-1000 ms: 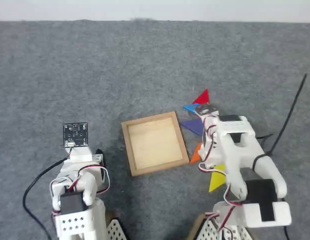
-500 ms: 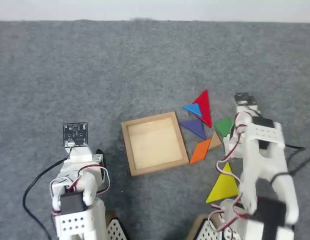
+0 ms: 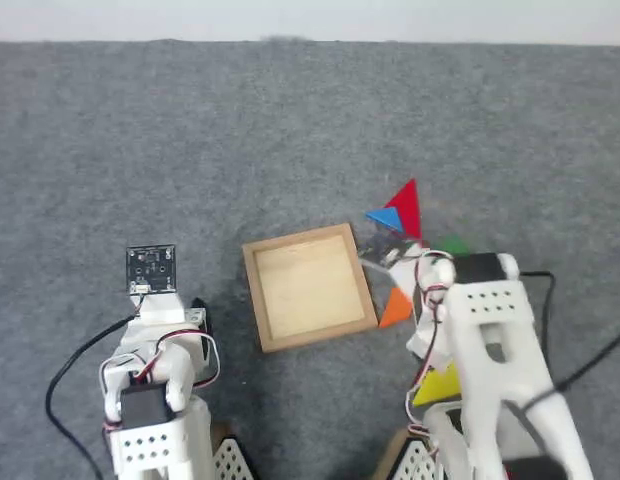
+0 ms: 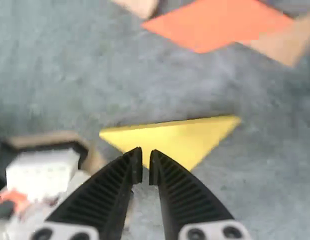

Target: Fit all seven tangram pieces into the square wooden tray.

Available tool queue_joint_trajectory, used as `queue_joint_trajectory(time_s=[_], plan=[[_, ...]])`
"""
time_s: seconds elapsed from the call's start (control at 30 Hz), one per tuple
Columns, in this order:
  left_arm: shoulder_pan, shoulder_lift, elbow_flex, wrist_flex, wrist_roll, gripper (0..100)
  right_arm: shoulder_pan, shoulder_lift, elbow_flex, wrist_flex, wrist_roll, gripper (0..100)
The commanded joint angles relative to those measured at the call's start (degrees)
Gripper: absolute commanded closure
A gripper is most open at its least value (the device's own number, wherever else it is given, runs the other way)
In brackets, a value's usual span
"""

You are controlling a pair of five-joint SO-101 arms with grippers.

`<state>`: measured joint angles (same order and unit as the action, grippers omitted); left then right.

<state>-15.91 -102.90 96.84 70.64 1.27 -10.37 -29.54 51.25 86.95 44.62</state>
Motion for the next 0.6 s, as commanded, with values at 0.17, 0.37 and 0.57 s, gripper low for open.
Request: queue_joint_trajectory(time_s=[0.17,0.37,0.57], plan=[[-0.35,-0.53,-0.31,0.18,-0.26,89,6.02,23.08,-2.11,-12.26,3.08,96.5],[-0.35,-0.53,-0.31,0.18,-0.26,89,14.64,31.34,-9.67,-17.01,2.99,96.5],[-0.35,-0.53,-0.31,0.18,-0.26,89,23.52,35.47,-19.08,-20.35,0.88,96.5]])
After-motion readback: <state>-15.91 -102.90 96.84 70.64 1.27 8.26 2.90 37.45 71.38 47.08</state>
